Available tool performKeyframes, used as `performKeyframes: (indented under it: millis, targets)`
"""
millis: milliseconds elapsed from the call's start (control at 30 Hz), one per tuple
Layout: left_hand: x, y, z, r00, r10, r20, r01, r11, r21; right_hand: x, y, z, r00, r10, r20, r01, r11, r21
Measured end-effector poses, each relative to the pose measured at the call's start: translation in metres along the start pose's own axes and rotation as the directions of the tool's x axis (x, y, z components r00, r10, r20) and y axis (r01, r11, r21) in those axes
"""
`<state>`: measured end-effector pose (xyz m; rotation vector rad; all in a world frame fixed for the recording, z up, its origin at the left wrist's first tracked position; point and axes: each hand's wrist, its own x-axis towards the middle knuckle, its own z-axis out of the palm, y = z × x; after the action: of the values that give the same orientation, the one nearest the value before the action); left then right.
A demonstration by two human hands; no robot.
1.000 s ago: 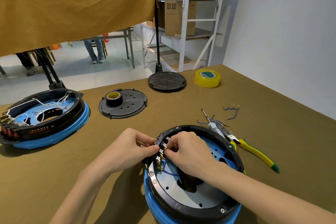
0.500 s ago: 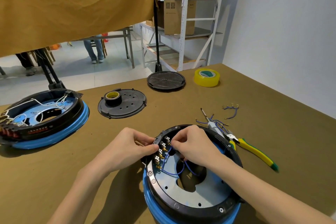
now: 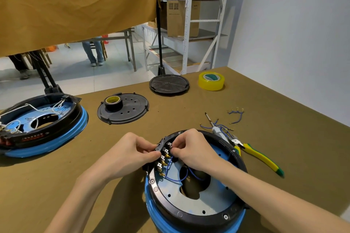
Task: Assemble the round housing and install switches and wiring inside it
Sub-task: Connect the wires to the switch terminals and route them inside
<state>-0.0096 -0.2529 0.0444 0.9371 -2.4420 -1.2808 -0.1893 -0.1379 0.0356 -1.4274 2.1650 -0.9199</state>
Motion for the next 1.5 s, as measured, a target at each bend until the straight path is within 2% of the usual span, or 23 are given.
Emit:
performKeyframes:
  millis: [167, 300, 367, 467, 733, 967, 1500]
  targets:
    - [-0.002, 0.003, 0.002, 1.0, 0.022, -0.001, -0.022, 0.999, -0.045, -0.004, -0.001, -0.003, 1.0, -0.002, -0.01, 0.002, 1.0, -0.013]
    - [-0.003, 0.006, 0.007, 0.999, 0.029, -0.025, -0.028, 0.999, 0.034, -0.017, -0.004, -0.006, 0.988, -0.129, -0.087, 0.11, 0.975, -0.194]
    - [-0.002, 0.007, 0.008, 0.999, 0.006, -0.051, -0.002, 0.996, 0.084, -0.024, -0.006, -0.007, 0.983, -0.178, -0.042, 0.166, 0.965, -0.204]
    - [-0.003, 0.009, 0.01, 0.992, -0.008, -0.13, 0.025, 0.99, 0.136, -0.029, -0.007, -0.004, 0.985, -0.157, 0.074, 0.167, 0.97, -0.175]
    - [-0.004, 0.013, 0.009, 0.983, -0.02, -0.185, 0.051, 0.985, 0.164, -0.023, -0.012, 0.005, 0.977, -0.203, 0.058, 0.211, 0.939, -0.27]
    - [-0.006, 0.016, 0.01, 0.981, -0.006, -0.192, 0.053, 0.969, 0.24, -0.022, 0.004, 0.0, 0.983, -0.161, 0.082, 0.173, 0.972, -0.161]
    - [-0.008, 0.022, 0.011, 0.976, -0.023, -0.218, 0.071, 0.973, 0.219, -0.026, -0.004, 0.005, 0.978, -0.204, 0.05, 0.21, 0.956, -0.205]
